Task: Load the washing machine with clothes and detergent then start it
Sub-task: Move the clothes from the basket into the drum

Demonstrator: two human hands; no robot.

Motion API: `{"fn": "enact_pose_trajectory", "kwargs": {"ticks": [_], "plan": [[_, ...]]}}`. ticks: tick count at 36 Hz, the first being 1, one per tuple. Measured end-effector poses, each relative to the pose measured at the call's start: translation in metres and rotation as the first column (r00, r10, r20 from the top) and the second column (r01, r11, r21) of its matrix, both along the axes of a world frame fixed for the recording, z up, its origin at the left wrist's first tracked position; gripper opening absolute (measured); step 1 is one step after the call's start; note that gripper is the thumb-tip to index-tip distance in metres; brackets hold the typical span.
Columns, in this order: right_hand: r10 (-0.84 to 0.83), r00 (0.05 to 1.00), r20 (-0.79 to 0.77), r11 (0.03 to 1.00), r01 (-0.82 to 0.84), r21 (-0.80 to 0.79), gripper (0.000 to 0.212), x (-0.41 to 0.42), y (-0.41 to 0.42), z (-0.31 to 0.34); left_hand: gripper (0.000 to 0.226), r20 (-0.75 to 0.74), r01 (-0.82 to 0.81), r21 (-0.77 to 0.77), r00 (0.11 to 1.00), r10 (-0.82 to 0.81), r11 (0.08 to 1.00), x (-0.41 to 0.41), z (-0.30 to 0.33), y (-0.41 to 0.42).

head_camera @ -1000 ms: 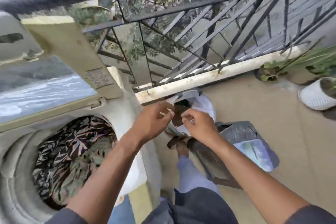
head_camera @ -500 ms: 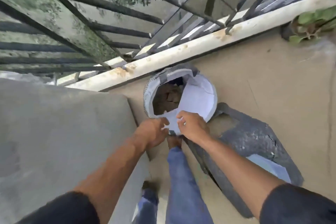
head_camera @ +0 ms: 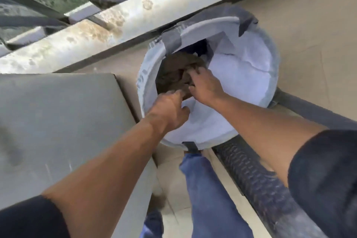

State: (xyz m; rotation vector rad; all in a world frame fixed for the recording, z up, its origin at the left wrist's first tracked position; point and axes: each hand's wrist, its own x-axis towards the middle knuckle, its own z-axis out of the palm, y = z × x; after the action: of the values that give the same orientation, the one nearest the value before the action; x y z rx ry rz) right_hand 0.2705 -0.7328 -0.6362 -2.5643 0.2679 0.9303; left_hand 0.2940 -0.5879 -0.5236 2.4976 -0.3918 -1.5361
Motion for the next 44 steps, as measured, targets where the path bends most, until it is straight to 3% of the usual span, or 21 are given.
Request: {"fn": "enact_pose_trajectory", "kwargs": {"ticks": [2, 4, 7, 10, 17, 23, 31, 35, 37, 39, 42, 44], "plan": [[0.015, 1.0, -0.004, 0.999, -0.015, -0.029, 0.068, 0.011, 0.005, -0.023, 0.049, -0.005, -0.026, 0.007, 1.0, 0.026, 1.0, 0.0, -0.012, 0.006], [0.025, 0.999, -0.029, 0.999, -0.027, -0.047, 0.068, 0.02, 0.009, -0.04, 0.05, -0.004, -0.067, 0.014, 0.998, 0.067, 0.998, 0.0, -0.021, 0.011], [0.069, 0.997, -0.02, 0.994, -0.07, -0.083, 0.051, 0.026, 0.011, -0.052, 0.047, 0.004, -0.106, 0.014, 0.994, 0.106, 0.994, -0.002, -0.027, 0.016], [0.004, 1.0, 0.015, 0.998, -0.003, -0.066, 0.016, 0.03, 0.01, -0.053, 0.043, -0.024, -0.169, 0.012, 0.985, 0.169, 0.986, 0.001, -0.026, 0.015], [-0.22, 0.974, 0.045, 0.973, 0.216, 0.087, 0.016, 0.025, 0.003, 0.01, 0.049, -0.054, -0.366, 0.058, 0.928, 0.369, 0.929, 0.012, 0.005, 0.011], [-0.404, 0.904, 0.14, 0.892, 0.356, 0.278, 0.014, -0.012, 0.002, 0.125, 0.059, -0.092, -0.397, 0.072, 0.911, 0.402, 0.915, 0.023, 0.063, 0.017], [-0.599, 0.768, 0.227, 0.735, 0.415, 0.536, 0.02, -0.035, 0.007, 0.326, 0.101, -0.085, -0.275, -0.033, 0.959, 0.272, 0.961, 0.018, 0.175, 0.046], [-0.672, 0.689, 0.272, 0.672, 0.413, 0.614, 0.019, -0.035, 0.018, 0.422, 0.114, -0.09, -0.386, -0.211, 0.922, 0.375, 0.898, 0.002, 0.225, 0.056], [-0.694, 0.663, 0.28, 0.644, 0.399, 0.652, 0.019, -0.037, 0.025, 0.469, 0.107, -0.072, -0.426, -0.33, 0.901, 0.428, 0.842, -0.009, 0.234, 0.062], [-0.711, 0.638, 0.295, 0.618, 0.367, 0.695, 0.016, -0.041, 0.032, 0.516, 0.085, -0.039, -0.429, -0.379, 0.893, 0.449, 0.82, -0.012, 0.291, 0.054], [-0.69, 0.603, 0.4, 0.655, 0.285, 0.7, 0.009, -0.05, 0.04, 0.577, 0.041, 0.031, -0.399, -0.434, 0.89, 0.455, 0.808, -0.016, 0.374, 0.048], [-0.675, 0.587, 0.447, 0.678, 0.255, 0.689, 0.01, -0.057, 0.043, 0.611, 0.031, 0.05, -0.391, -0.491, 0.879, 0.474, 0.778, -0.019, 0.409, 0.05]]}}
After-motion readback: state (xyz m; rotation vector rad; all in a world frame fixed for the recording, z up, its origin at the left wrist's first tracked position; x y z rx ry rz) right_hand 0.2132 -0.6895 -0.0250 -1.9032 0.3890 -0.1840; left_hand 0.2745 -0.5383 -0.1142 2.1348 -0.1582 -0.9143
